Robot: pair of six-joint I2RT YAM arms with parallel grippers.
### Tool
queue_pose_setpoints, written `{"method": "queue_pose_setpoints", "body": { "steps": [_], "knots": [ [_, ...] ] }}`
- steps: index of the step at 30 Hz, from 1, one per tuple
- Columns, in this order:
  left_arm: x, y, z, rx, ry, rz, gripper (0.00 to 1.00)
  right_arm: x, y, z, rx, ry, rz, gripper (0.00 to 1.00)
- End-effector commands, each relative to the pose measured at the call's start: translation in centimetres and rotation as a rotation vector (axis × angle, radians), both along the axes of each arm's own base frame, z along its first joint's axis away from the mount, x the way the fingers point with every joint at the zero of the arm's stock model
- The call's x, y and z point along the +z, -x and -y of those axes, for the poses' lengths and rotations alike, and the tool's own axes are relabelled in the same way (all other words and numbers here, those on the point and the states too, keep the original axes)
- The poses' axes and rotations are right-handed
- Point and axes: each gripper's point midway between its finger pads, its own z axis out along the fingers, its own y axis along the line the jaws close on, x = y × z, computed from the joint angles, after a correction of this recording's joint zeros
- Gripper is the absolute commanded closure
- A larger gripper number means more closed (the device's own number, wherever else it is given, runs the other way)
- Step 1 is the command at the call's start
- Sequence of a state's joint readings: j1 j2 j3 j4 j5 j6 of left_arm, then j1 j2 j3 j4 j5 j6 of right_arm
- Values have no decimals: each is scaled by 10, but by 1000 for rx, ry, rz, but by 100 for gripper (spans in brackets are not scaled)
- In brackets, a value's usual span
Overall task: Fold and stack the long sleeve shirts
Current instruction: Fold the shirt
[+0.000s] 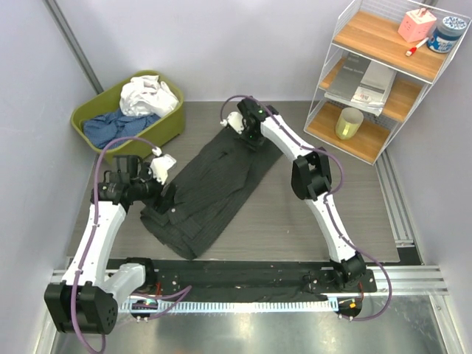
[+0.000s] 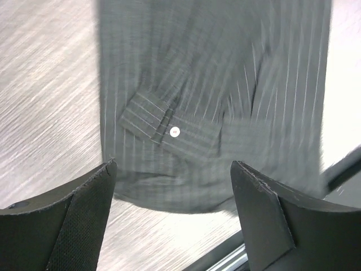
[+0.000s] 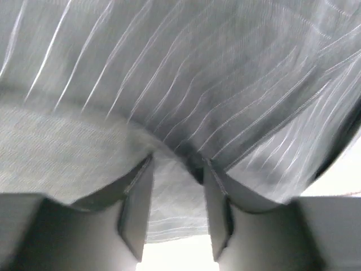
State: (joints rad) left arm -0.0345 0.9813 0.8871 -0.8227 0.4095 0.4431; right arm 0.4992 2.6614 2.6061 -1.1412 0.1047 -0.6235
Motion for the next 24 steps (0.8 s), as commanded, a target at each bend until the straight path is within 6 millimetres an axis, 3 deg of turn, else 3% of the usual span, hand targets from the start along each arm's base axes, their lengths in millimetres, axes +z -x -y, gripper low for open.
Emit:
{"method": "queue_pose_setpoints", "body": {
  "steps": [1, 2, 4, 10, 14, 16, 17, 18, 21, 22, 24],
  "knots": [
    [-29, 8, 2, -209, -82, -58, 20, 138, -20, -42, 83, -282, 372, 44],
    [-32, 5, 4, -226, -94, -63, 21, 130, -12, -39, 75, -290, 368, 43],
    [-48, -11, 6, -230, -118, -94, 22, 161, -2, -30, 28, -341, 399, 41],
    [-95, -31, 5, -354, -265, -183, 29, 160, 12, 5, -119, -436, 268, 42],
    [-120, -31, -1, -440, -400, -233, 30, 144, 28, 25, -250, -524, 66, 44],
    [-129, -25, -2, -489, -457, -253, 30, 141, 38, 29, -259, -547, 28, 44],
    [-134, -21, -1, -515, -478, -266, 31, 129, 46, 36, -263, -543, -12, 44],
    [-138, -14, 1, -546, -498, -281, 31, 133, 51, 39, -269, -552, -17, 44],
    [-147, 17, 23, -668, -541, -344, 34, 117, 61, 51, -288, -559, -94, 46],
    [-147, 30, 44, -703, -534, -361, 34, 112, 61, 57, -297, -548, -108, 46],
    [-147, 48, 65, -745, -523, -412, 34, 106, 59, 66, -305, -540, -119, 48]
  ]
}}
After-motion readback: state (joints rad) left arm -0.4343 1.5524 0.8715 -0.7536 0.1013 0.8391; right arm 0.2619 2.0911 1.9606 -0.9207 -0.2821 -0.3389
